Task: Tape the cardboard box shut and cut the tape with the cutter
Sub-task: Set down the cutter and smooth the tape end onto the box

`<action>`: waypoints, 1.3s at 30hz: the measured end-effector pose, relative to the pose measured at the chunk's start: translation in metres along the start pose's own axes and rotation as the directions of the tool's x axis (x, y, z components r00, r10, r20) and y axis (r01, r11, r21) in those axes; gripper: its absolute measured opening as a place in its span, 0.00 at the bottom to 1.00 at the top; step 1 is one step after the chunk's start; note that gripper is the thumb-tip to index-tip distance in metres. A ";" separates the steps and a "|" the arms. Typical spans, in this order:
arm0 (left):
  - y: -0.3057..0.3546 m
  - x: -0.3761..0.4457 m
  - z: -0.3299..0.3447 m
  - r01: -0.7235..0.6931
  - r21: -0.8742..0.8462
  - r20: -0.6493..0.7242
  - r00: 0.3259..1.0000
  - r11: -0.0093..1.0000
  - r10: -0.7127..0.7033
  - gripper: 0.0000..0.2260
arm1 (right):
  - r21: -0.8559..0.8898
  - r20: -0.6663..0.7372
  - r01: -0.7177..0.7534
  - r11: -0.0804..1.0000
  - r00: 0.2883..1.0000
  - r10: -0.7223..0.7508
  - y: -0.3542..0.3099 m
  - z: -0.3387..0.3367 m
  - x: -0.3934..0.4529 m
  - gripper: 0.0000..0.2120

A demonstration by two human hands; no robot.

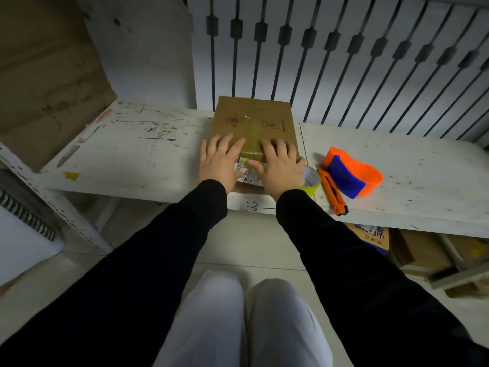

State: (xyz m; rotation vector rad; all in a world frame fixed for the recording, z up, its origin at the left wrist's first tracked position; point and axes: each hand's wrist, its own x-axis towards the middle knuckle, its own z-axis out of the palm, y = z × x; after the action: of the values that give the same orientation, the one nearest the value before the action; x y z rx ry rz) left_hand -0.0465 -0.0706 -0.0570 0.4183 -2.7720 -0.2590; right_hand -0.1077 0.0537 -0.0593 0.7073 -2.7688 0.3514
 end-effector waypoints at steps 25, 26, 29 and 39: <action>0.046 -0.011 -0.030 -0.069 0.028 -0.050 0.996 0.997 0.070 0.31 | 0.241 0.020 0.018 0.970 1.000 -0.023 -0.008 -0.030 -0.018 0.30; 0.056 -0.010 -0.027 -0.091 0.017 -0.059 0.994 0.996 0.092 0.30 | 0.225 0.007 0.015 0.974 1.000 -0.017 -0.001 -0.030 -0.018 0.28; 0.082 -0.007 -0.017 -0.147 -0.009 -0.077 0.986 0.989 0.146 0.26 | 0.203 -0.030 -0.011 0.979 0.999 0.017 0.025 -0.028 -0.020 0.24; 0.143 -0.002 0.025 -0.260 -0.099 0.060 0.962 0.960 0.267 0.24 | 0.210 -0.072 -0.104 0.972 0.990 0.121 0.098 -0.009 -0.031 0.16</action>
State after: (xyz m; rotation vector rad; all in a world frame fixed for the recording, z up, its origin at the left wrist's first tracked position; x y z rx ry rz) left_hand -0.0897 0.0676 -0.0494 0.0144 -2.8320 -0.3386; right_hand -0.1281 0.1530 -0.0770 0.5666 -2.7242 0.6835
